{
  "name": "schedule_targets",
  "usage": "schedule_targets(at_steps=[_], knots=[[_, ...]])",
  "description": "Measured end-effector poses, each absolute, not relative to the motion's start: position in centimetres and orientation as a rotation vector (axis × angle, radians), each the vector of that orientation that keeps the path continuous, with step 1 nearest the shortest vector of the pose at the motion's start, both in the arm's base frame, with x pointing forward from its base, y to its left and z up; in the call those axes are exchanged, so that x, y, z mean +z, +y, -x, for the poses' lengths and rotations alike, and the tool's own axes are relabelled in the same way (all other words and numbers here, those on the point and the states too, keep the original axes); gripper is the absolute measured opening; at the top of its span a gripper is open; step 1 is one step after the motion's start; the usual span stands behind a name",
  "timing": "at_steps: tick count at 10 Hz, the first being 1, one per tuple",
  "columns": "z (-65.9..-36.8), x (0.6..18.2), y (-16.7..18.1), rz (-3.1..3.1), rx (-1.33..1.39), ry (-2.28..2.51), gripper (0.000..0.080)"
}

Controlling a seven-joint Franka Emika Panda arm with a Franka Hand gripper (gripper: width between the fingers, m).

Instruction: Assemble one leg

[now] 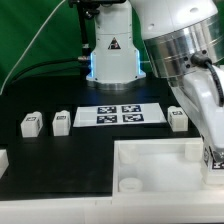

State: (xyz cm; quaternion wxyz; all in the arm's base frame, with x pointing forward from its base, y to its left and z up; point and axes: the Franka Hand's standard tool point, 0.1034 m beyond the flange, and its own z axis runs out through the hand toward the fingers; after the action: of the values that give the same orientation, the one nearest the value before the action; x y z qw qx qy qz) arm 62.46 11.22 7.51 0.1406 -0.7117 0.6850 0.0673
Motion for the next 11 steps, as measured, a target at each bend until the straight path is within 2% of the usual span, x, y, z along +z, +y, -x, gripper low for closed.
schedule_targets(at_steps=[1,2,3,4,5,8,9,10,11], knots=[[-62.45,7.49,11.22,2.105,0.184,1.921,0.0303],[-62.41,7.48,11.31,2.123,0.182,1.905,0.0483],[-62.24,7.52,11.66,2.297,0.151,1.719,0.0594],[-62.24,7.54,11.7,2.481,0.105,1.465,0.0594],[-62.24,7.46,11.53,2.559,0.084,1.32,0.0638],[-62.17,7.33,11.33,2.75,0.028,0.888,0.0647],[-62.34,7.44,11.26,2.887,-0.007,0.57,0.0649],[-62.58,7.66,11.72,2.938,-0.04,0.435,0.0649],[-62.48,7.57,11.8,2.904,-0.023,0.545,0.0649]])
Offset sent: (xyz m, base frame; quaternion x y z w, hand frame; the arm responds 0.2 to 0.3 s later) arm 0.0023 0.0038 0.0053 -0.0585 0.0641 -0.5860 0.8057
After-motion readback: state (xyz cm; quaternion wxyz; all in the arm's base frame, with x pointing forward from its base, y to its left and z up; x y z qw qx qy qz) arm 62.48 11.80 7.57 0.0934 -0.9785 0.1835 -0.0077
